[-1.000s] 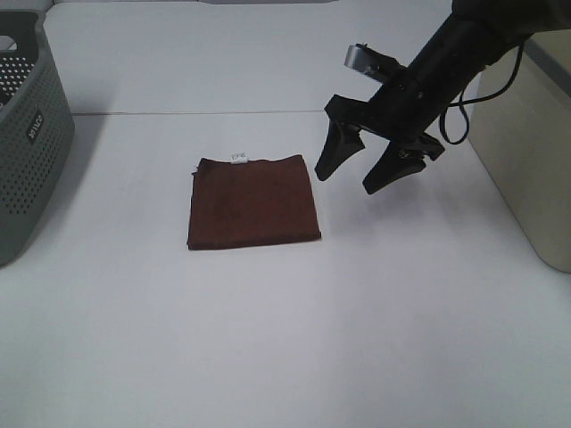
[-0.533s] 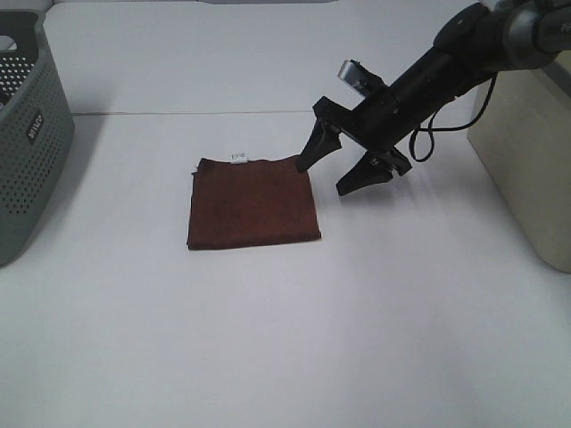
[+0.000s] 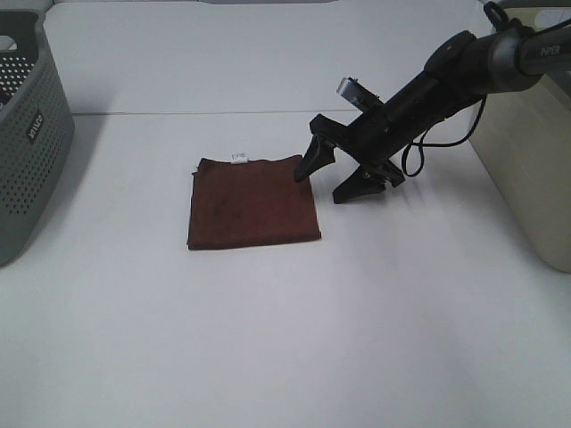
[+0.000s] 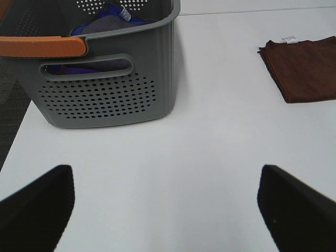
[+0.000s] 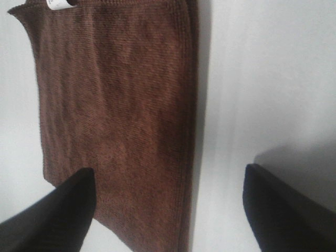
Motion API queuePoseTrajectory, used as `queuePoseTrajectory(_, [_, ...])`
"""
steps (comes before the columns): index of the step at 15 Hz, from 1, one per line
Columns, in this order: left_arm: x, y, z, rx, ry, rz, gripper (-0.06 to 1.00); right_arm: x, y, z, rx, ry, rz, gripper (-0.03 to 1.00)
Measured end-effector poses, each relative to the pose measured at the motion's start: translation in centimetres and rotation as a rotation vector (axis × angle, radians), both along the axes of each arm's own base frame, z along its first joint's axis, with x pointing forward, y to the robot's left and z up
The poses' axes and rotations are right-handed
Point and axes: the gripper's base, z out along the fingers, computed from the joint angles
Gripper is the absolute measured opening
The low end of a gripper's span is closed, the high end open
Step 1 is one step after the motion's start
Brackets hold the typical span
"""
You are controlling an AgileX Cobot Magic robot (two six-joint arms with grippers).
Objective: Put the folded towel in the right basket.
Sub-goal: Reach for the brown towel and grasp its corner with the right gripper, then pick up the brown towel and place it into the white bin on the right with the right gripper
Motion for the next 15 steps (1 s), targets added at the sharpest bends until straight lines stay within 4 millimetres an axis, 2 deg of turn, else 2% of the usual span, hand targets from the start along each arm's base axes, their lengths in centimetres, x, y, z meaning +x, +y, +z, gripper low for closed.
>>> queuePoseTrajectory(3, [0.0,0.0,0.0,0.0,0.0,0.0,0.88,0.0,1.3,-0.6,0.033,-0.005,-0.009,0.76])
queuePoseTrajectory(5, [0.0,0.0,0.0,0.0,0.0,0.0,0.88,-0.4,3.6,-1.1,0.054,-0.012,-0.01,0.75])
queuePoseTrajectory(6, [0.0,0.0,0.0,0.0,0.0,0.0,0.88,-0.6,4.8,-1.4,0.054,-0.025,-0.016,0.71])
queuePoseTrajectory(7, [0.0,0.0,0.0,0.0,0.0,0.0,0.88,-0.8,5.7,-1.6,0.049,-0.034,-0.021,0.62])
queuePoseTrajectory(8, [0.0,0.0,0.0,0.0,0.0,0.0,0.88,-0.9,6.0,-2.0,0.04,-0.032,-0.036,0.47])
queuePoseTrajectory(10, [0.0,0.0,0.0,0.0,0.0,0.0,0.88,-1.0,6.1,-2.7,0.031,-0.019,-0.043,0.09])
queuePoseTrajectory(11, [0.0,0.0,0.0,0.0,0.0,0.0,0.88,-1.0,6.0,-2.7,0.031,-0.016,-0.042,0.05])
queuePoseTrajectory(15, [0.0,0.0,0.0,0.0,0.0,0.0,0.88,-1.5,6.0,-1.9,0.018,-0.005,0.019,0.05])
